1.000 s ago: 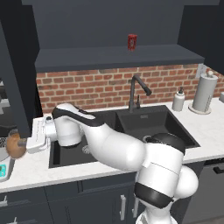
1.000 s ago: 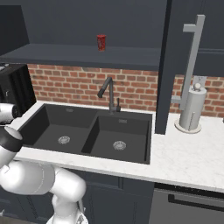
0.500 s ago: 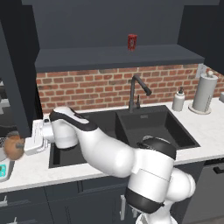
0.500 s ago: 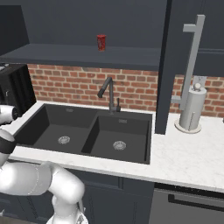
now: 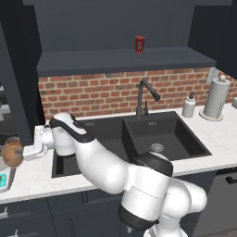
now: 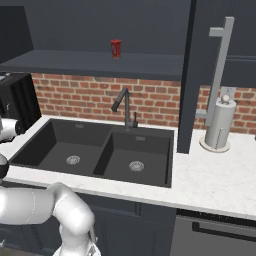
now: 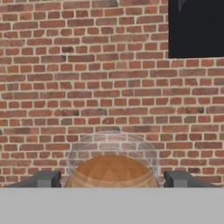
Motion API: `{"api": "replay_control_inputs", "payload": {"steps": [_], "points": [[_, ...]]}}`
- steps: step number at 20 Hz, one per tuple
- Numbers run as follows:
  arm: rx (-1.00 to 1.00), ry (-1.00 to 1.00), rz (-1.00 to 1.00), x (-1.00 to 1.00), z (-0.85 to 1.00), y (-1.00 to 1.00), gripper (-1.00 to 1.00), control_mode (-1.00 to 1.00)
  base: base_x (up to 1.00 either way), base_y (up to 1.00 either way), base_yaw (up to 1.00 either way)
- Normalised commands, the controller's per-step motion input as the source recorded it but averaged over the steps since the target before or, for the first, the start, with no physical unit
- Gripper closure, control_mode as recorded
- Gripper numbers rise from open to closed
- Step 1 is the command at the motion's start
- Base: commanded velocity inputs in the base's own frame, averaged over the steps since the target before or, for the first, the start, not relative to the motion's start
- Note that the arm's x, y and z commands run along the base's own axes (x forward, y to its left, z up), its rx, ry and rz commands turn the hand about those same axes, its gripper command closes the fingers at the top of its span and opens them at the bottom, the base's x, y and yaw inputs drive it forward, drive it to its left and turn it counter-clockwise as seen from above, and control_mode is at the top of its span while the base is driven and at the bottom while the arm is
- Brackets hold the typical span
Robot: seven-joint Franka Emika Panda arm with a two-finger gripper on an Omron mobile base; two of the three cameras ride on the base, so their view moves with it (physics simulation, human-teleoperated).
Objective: Pick the honey bottle and place it on the digital scale for weighing, and close the cabinet.
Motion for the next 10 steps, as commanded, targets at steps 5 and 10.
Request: {"api": "replay_control_inputs", "payload": {"steps": [5, 10], "points": [[0.00, 0.00, 0.00, 0.09, -0.07, 0.21, 1.00, -1.00, 0.00, 0.00, 0.00], [-0.02, 0.00, 0.00, 0.05, -0.04, 0.27, 1.00, -1.00, 0.00, 0.00, 0.00]]}}
